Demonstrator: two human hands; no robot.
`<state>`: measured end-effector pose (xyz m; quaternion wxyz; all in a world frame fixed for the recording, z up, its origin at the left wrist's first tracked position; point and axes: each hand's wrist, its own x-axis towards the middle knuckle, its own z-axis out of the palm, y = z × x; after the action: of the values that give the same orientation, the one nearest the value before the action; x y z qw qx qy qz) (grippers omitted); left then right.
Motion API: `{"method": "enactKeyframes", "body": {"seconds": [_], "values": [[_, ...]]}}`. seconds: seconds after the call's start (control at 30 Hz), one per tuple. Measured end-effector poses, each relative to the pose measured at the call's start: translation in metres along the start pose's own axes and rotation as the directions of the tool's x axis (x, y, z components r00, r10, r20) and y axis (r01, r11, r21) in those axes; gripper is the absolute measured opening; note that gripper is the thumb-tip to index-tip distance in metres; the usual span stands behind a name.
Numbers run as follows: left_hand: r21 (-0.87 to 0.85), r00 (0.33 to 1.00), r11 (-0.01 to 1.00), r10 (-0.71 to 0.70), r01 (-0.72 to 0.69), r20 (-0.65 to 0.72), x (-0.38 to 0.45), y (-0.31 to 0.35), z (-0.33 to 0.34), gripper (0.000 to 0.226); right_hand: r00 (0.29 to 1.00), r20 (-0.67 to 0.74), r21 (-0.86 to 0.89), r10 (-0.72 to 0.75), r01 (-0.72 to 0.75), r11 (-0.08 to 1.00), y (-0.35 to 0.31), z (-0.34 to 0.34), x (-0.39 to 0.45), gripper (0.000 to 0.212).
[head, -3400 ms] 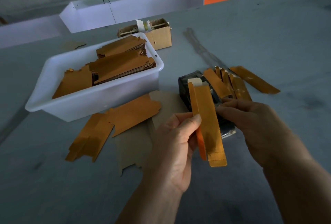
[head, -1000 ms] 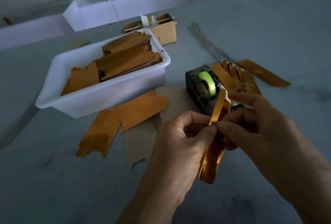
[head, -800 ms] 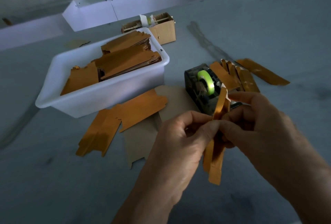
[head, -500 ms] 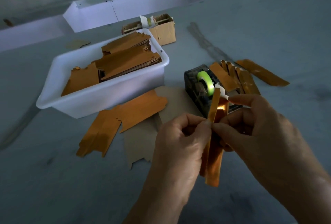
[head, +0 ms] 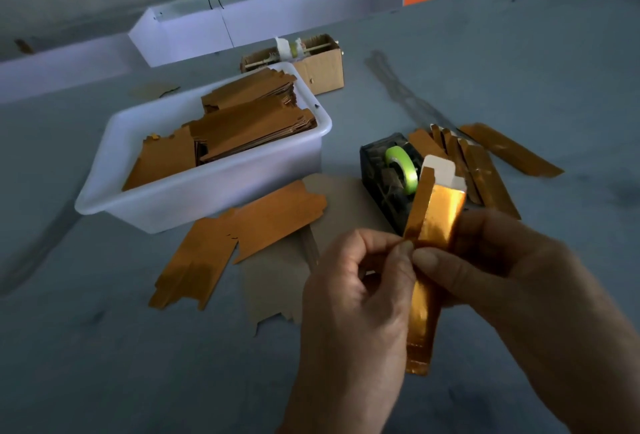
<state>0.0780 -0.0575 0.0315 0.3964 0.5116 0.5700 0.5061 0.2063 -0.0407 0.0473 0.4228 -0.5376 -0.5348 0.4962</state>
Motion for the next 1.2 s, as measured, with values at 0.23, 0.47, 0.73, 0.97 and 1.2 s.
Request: {"method": "enactKeyframes", "body": {"seconds": [0.23, 0.47, 0.73, 0.97, 1.2], "values": [[-0.115, 0.980, 0.984, -0.117, 0.136, 0.164, 0.011, -0.001, -0.019, 0.027, 0.991, 0.136, 0.023, -0.006, 0.003, 1.000, 0.004, -0.010, 0.011, 0.031], [0.845, 0.983, 0.535, 0.150, 0.011, -0.108, 0.057, -0.041, -0.056, 0.059, 0.934, -0.301, -0.332, -0.195, 0.089, 0.939, 0.018, -0.062, 0.093, 0.025], [0.976, 0.994, 0.218, 0.097, 0.020, -0.041, 0.085, -0.056, -0.063, 0.027, 0.918, -0.362, -0.752, -0.162, -0.185, 0.632, 0.050, -0.074, 0.145, 0.034], [0.514, 0.989, 0.858, 0.065, 0.012, -0.132, 0.049, -0.012, -0.069, 0.007, 0.804, -0.483, -0.360, -0.348, 0.180, 0.915, 0.037, -0.065, 0.082, 0.031], [0.017, 0.982, 0.991, -0.132, 0.131, 0.139, 0.031, 0.004, -0.080, 0.030, 0.951, -0.175, -0.104, -0.256, 0.241, 0.965, 0.014, 0.014, 0.001, 0.023]]}}
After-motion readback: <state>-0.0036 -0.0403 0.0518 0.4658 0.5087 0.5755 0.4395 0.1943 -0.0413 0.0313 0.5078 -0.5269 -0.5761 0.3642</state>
